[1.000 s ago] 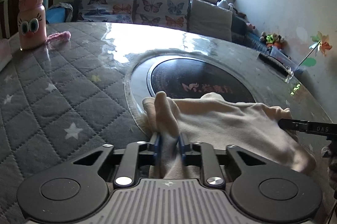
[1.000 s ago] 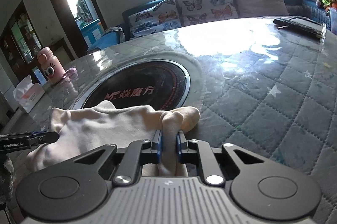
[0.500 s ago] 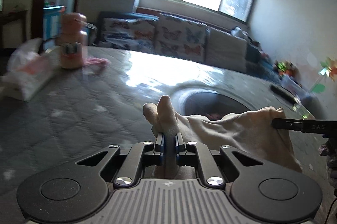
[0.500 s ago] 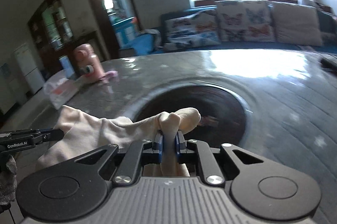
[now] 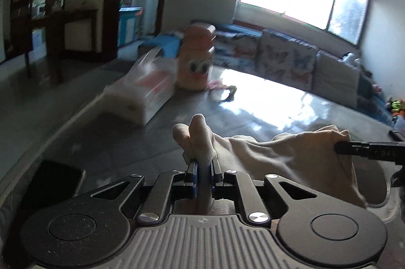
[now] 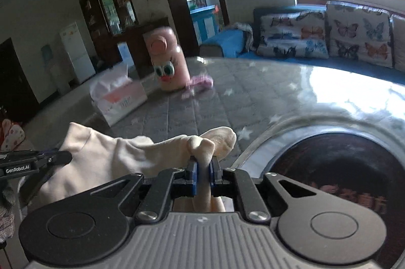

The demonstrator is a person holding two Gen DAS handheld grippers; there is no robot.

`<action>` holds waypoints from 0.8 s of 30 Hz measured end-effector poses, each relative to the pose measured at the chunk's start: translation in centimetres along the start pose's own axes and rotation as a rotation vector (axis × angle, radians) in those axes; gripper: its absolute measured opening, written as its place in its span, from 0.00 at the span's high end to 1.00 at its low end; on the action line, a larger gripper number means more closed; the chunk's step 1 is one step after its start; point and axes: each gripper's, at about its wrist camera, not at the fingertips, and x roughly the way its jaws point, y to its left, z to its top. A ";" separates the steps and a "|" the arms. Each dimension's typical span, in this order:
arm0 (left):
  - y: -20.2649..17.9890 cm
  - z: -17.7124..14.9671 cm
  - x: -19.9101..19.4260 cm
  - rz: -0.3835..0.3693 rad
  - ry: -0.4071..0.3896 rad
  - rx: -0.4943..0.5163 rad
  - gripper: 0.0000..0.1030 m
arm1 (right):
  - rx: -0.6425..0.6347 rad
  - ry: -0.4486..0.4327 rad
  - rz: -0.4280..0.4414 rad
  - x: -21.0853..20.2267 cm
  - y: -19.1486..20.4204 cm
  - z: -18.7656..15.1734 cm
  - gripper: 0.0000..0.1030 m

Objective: Fold clothes

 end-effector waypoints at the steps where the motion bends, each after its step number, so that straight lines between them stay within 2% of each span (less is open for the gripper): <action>1: 0.4 -0.2 0.4 0.012 0.015 -0.007 0.89 | 0.001 0.014 -0.012 0.7 -0.2 -0.2 0.92; 3: 1.0 -0.5 0.6 0.036 0.029 -0.015 0.84 | -0.001 0.042 -0.041 1.5 -0.6 -0.5 0.89; 5: 1.2 -0.4 0.3 0.057 0.020 -0.013 0.83 | 0.004 0.049 -0.070 1.4 -1.1 -0.8 0.84; 8: 1.3 0.3 -0.4 0.058 -0.011 -0.005 0.79 | -0.041 0.023 -0.100 1.0 -0.6 -0.5 0.84; 12: -0.2 1.7 0.0 0.007 -0.032 0.033 0.79 | -0.097 0.024 -0.045 1.5 1.1 0.1 0.84; 19: -3.9 2.8 4.5 -0.086 0.032 0.097 0.79 | -0.123 0.062 0.041 5.3 3.8 0.8 0.84; 24: -5.3 2.9 7.5 -0.109 0.074 0.120 0.79 | -0.130 0.075 0.041 7.5 4.4 1.2 0.84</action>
